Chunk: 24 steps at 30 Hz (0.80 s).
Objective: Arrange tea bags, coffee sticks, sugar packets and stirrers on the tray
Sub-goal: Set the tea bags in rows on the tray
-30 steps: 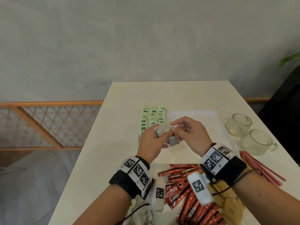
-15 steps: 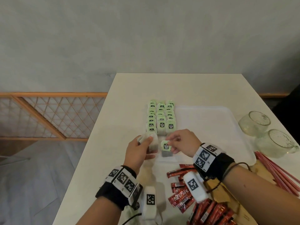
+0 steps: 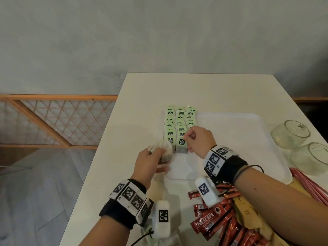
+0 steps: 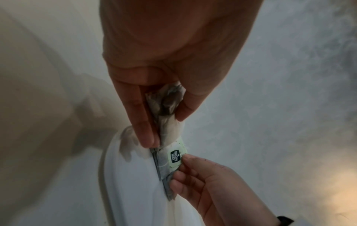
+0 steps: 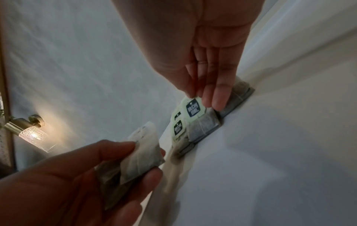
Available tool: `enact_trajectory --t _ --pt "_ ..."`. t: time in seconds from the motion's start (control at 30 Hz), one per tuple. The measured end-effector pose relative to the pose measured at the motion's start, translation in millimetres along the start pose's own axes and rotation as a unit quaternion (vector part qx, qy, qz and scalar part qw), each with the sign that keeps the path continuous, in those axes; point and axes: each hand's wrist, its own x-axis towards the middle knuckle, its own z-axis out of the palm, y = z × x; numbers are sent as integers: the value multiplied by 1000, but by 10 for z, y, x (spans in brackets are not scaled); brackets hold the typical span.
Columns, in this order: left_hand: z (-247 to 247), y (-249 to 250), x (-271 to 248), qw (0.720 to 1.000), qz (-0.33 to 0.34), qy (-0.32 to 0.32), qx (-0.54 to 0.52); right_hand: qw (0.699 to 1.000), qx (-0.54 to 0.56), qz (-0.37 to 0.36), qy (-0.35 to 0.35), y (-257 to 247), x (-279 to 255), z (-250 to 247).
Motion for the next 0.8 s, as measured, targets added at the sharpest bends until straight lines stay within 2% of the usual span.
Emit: enact_trajectory --t 0.17,0.3,0.43,0.5,0.57,0.67,0.73,0.8 --pt "17 18 -21 1000 -5 -10 -14 1000 18 13 -18 -54 -15 -21" --pt "80 80 -70 1000 2 -17 -16 998 54 -11 9 -80 -90 -77" --pt "181 100 -135 999 14 -32 -7 993 89 -39 -63 -142 -299 -112" --pt "238 99 -169 999 24 -38 5 994 79 -45 -60 -143 -363 -155" --pt "286 66 -186 999 47 -11 18 995 76 -48 -35 -120 -409 -232" --pt "368 14 -207 988 117 68 70 996 79 -38 -13 -68 -500 -355" --pt "463 -1 -245 974 168 69 137 998 56 -32 -12 -39 -587 -409" --pt "586 -20 -294 961 195 39 193 998 48 -37 -17 -26 -679 -436"
